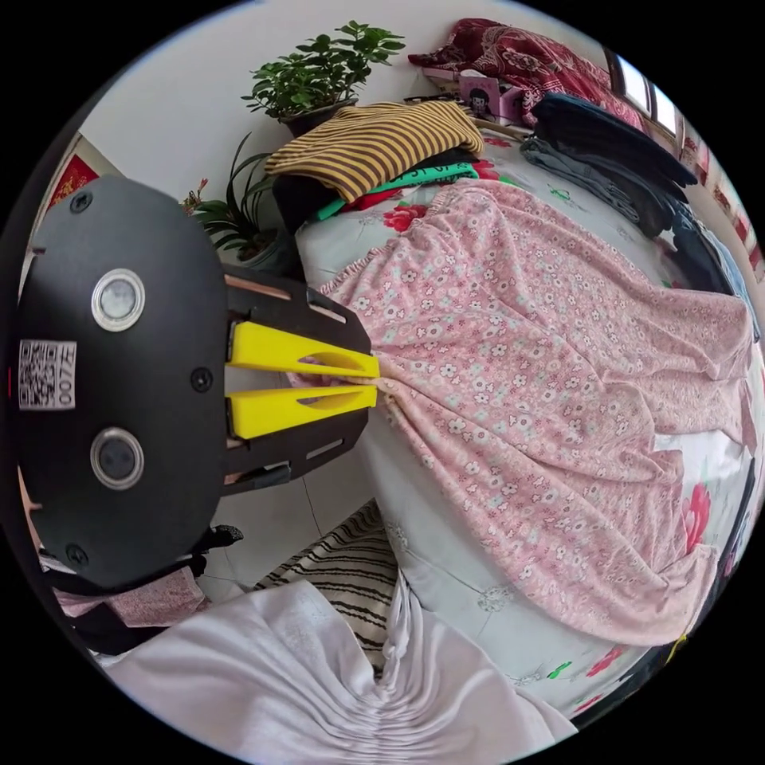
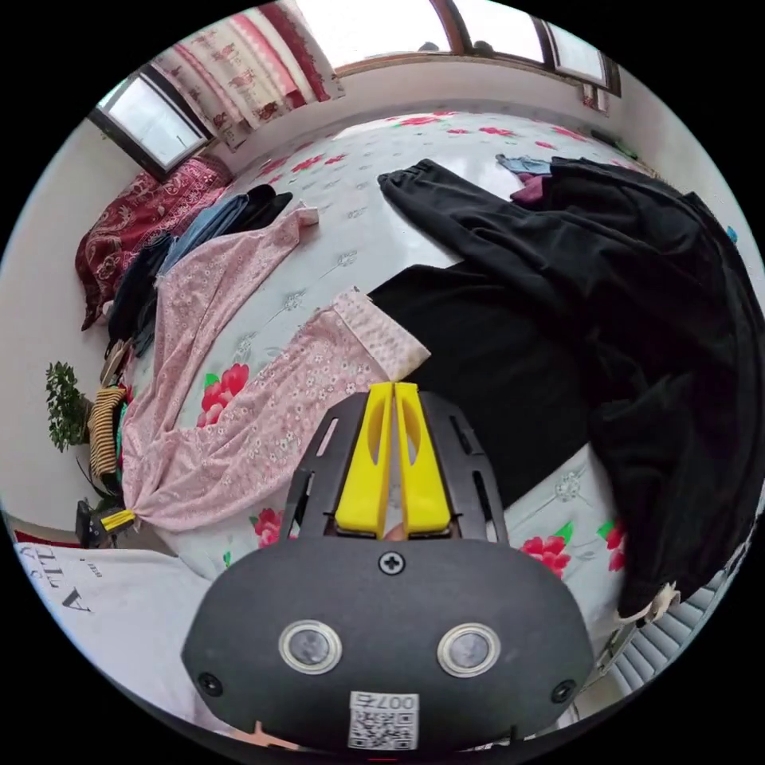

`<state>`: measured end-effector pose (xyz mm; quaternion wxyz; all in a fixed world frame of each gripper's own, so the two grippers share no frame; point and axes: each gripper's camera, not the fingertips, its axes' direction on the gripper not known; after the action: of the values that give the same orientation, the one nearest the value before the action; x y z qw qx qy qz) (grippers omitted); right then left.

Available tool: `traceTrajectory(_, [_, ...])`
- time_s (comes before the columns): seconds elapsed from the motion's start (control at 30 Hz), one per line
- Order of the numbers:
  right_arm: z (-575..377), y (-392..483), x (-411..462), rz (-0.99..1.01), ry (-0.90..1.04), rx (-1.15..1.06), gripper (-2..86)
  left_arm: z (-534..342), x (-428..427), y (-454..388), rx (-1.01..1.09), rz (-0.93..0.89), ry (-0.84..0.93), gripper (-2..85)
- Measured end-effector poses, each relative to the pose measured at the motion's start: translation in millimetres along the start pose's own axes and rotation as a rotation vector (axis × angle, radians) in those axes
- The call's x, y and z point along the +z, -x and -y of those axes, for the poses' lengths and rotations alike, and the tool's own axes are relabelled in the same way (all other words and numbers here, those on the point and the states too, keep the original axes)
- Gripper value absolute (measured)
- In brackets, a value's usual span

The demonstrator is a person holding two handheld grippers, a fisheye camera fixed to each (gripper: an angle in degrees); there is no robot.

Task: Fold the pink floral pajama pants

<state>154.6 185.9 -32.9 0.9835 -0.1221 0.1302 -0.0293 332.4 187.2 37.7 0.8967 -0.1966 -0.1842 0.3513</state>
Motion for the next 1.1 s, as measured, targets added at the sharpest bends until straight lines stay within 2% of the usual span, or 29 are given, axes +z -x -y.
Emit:
traceTrajectory(0.07, [-35,-14,-34,-0.050,-0.014,0.033,-0.2,-6,-8,-2,0.032,-0.028,-0.056,-0.7])
traceTrajectory(0.13, [-69,-33,-40,-0.113,0.055,0.104,-0.2,-6,-8,-7,0.060,-0.070,-0.078,-0.7])
traceTrajectory(0.2, [-111,-57,-7,-0.182,0.261,0.195,-0.2,-2,0,-17,0.108,-0.104,-0.069,-0.7])
traceTrajectory(0.27, [-133,-65,9,-0.225,0.384,0.233,-0.2,3,17,-35,0.224,-0.063,-0.005,-0.7])
traceTrajectory(0.4, [-142,-58,-29,-0.232,0.205,0.262,-0.1,-1,18,-32,0.272,-0.082,-0.017,-0.6])
traceTrajectory(0.57, [-151,-61,7,-0.311,0.410,0.251,0.9,-20,20,-21,0.267,-0.143,-0.058,0.5])
traceTrajectory(0.63, [-153,-65,-1,-0.348,0.406,0.297,2.0,-32,19,-15,0.246,-0.150,-0.063,1.0])
traceTrajectory(0.7, [-149,-57,-30,-0.304,0.296,0.317,3.0,-48,17,-4,0.206,-0.172,-0.059,1.2])
traceTrajectory(0.77, [-139,-34,-49,-0.275,0.215,0.242,3.4,-71,13,12,0.135,-0.163,-0.059,0.7])
traceTrajectory(0.87, [-118,22,-47,-0.200,0.184,0.009,3.9,-92,5,38,0.007,-0.139,-0.105,-0.3])
traceTrajectory(0.93, [-108,56,-24,-0.159,0.235,-0.128,4.1,-94,4,54,-0.078,-0.142,-0.144,-0.7])
traceTrajectory(1.0, [-102,90,21,-0.134,0.379,-0.251,4.3,-88,7,69,-0.149,-0.156,-0.166,-0.8])
traceTrajectory(1.1, [-104,110,64,-0.116,0.521,-0.321,4.5,-68,13,84,-0.189,-0.156,-0.164,-0.9])
